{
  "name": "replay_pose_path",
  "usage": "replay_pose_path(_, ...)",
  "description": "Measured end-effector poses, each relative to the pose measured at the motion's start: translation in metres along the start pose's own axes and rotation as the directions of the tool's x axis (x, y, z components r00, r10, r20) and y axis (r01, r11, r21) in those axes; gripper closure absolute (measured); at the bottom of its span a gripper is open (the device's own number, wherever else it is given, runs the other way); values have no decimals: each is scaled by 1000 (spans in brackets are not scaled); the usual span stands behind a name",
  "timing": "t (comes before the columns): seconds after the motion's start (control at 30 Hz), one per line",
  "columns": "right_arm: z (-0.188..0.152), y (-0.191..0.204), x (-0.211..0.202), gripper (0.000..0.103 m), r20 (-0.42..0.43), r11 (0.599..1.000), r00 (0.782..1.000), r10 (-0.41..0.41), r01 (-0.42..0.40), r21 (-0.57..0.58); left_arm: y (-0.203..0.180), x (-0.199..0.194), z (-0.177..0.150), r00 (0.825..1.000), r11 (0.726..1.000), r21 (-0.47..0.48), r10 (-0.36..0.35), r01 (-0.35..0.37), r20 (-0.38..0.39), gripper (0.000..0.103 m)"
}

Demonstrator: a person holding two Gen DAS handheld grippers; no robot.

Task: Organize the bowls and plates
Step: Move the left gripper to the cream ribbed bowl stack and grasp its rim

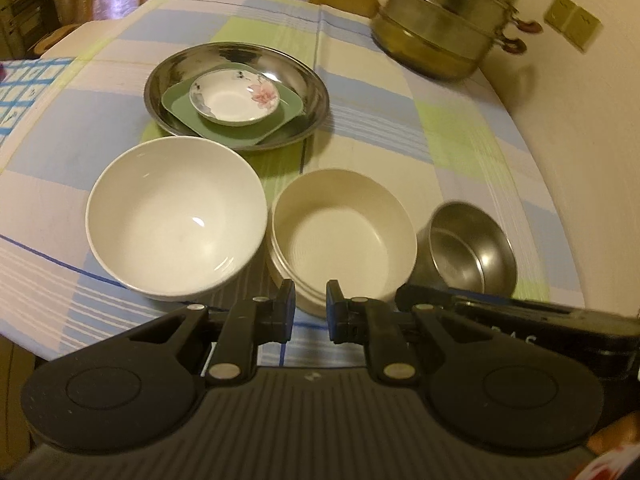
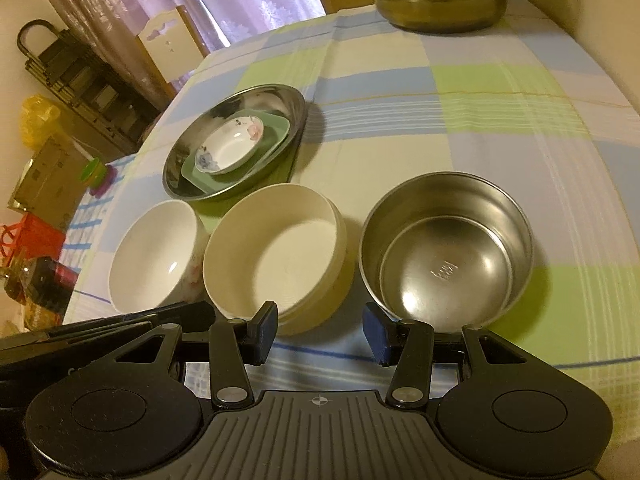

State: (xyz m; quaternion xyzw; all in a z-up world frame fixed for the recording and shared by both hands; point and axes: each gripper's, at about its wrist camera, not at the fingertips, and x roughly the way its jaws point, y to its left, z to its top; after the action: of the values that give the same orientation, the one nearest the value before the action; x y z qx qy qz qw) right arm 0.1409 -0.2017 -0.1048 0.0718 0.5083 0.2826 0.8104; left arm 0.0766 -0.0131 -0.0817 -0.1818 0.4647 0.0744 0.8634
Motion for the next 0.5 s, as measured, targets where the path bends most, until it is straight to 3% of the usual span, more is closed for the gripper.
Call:
replay_pose_path(0.2,11,0,13,63,-8,1000,1000,14,-14,-2,-3,12,6,1000,999,-37,25,-26,-9,89)
replay_pose_path(0.5,19,1,30,66,-22,1000,1000,-5,5,-16,-6,25,10,996,995,-50,84,-85,-22,88)
